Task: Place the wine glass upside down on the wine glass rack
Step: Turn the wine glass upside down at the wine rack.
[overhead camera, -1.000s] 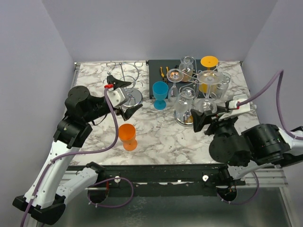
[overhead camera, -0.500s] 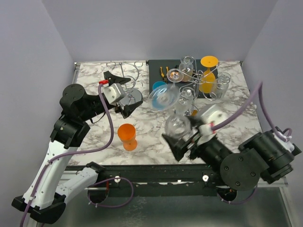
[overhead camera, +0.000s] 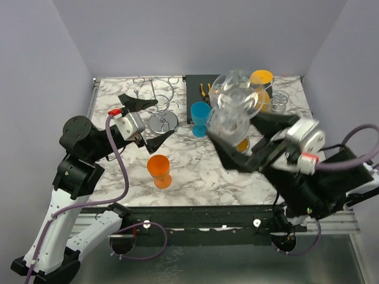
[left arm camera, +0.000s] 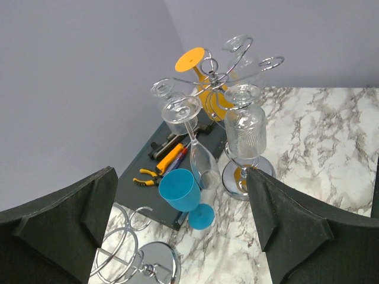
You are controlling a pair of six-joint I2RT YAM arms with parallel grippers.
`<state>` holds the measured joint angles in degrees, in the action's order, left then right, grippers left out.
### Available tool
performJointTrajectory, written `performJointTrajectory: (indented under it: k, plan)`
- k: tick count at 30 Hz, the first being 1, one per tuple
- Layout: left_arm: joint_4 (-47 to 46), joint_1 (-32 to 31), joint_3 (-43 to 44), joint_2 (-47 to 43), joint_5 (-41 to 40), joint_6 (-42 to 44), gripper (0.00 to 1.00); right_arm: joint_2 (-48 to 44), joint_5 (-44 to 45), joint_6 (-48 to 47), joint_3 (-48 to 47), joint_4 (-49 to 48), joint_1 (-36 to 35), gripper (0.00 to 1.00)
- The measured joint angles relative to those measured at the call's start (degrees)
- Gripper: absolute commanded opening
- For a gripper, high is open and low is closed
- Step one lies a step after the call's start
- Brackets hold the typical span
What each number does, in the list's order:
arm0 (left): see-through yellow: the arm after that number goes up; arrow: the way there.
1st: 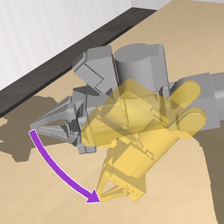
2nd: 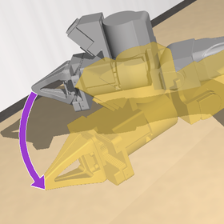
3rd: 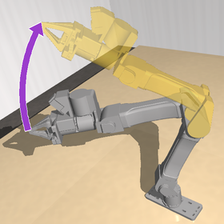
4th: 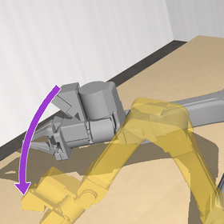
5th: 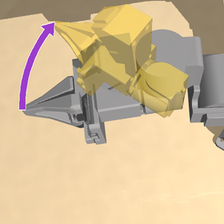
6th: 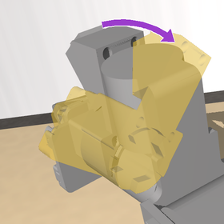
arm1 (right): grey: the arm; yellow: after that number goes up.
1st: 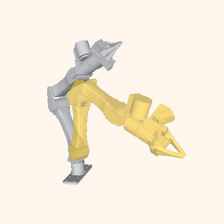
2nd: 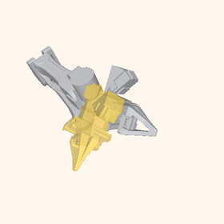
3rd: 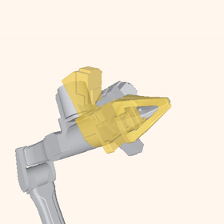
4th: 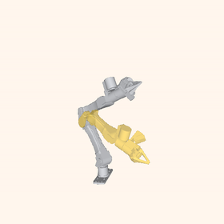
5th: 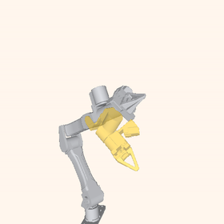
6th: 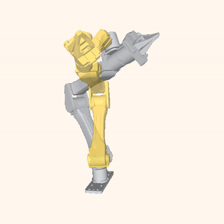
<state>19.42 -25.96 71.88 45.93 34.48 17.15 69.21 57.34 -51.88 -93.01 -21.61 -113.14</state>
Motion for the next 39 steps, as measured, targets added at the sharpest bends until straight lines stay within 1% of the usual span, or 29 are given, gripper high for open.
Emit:
performJointTrajectory:
  k: [1, 3, 7, 9, 11, 14, 17, 19, 22, 26, 30, 33, 36, 39]
  plan:
    - [-0.1, 0.0, 0.0, -0.3, 0.0, 0.0, 0.99, -0.5, -1.3, 0.1, -0.8, 0.0, 2.8, 0.01]
    - [-0.2, 0.0, 0.0, -0.4, 0.0, 0.0, 0.99, -0.7, -4.7, 3.0, -3.4, 2.3, 11.2, 0.01]
    - [-0.1, 0.0, 0.0, 0.7, 0.0, -0.1, 0.99, 2.0, -12.5, 13.6, -8.6, 11.5, 34.7, 0.01]
    - [-0.1, 0.0, 0.0, 0.9, 0.0, -0.3, 0.99, 3.8, -16.5, 18.5, -10.3, 15.6, 43.9, 0.01]
    - [0.0, 0.0, 0.0, 1.4, 0.0, -0.4, 0.99, 5.9, -20.6, 22.4, -10.3, 19.1, 50.8, 0.01]
    - [0.0, 0.0, 0.0, 1.3, 0.0, -0.5, 0.99, 10.0, -29.3, 28.3, -11.7, 25.3, 61.1, 0.01]
    - [0.0, 0.0, 0.0, 0.7, 0.0, -0.4, 0.99, 12.5, -36.9, 33.6, -12.1, 29.4, 71.2, 0.01]
    - [0.0, 0.0, 0.0, 0.1, 0.0, -0.2, 0.99, 14.2, -41.5, 37.0, -13.9, 33.1, 78.4, 0.01]
    - [0.0, 0.0, 0.0, -0.4, 0.0, 0.0, 0.99, 15.1, -48.4, 41.7, -15.8, 35.1, 88.5, 0.01]
    - [0.0, 0.0, 0.0, -1.2, 0.0, 0.3, 0.99, 13.4, -54.4, 46.3, -15.4, 35.1, 97.7, 0.01]
    - [0.0, 0.0, 0.0, -1.4, 0.0, 0.7, 0.99, 8.0, -61.2, 51.5, -10.7, 34.9, 108.5, 0.01]
    - [0.0, 0.0, 0.0, -1.4, 0.0, 0.9, 0.99, 3.8, -63.6, 54.3, -5.6, 34.0, 116.2, 0.01]
    - [0.0, 0.0, 0.0, -1.4, 0.0, 1.0, 0.99, -0.2, -65.1, 56.4, 0.7, 33.2, 120.8, 0.01]
    - [0.0, 0.0, -0.1, -1.4, 0.0, 1.2, 0.99, -3.3, -66.4, 57.9, 6.0, 33.0, 123.2, 0.01]
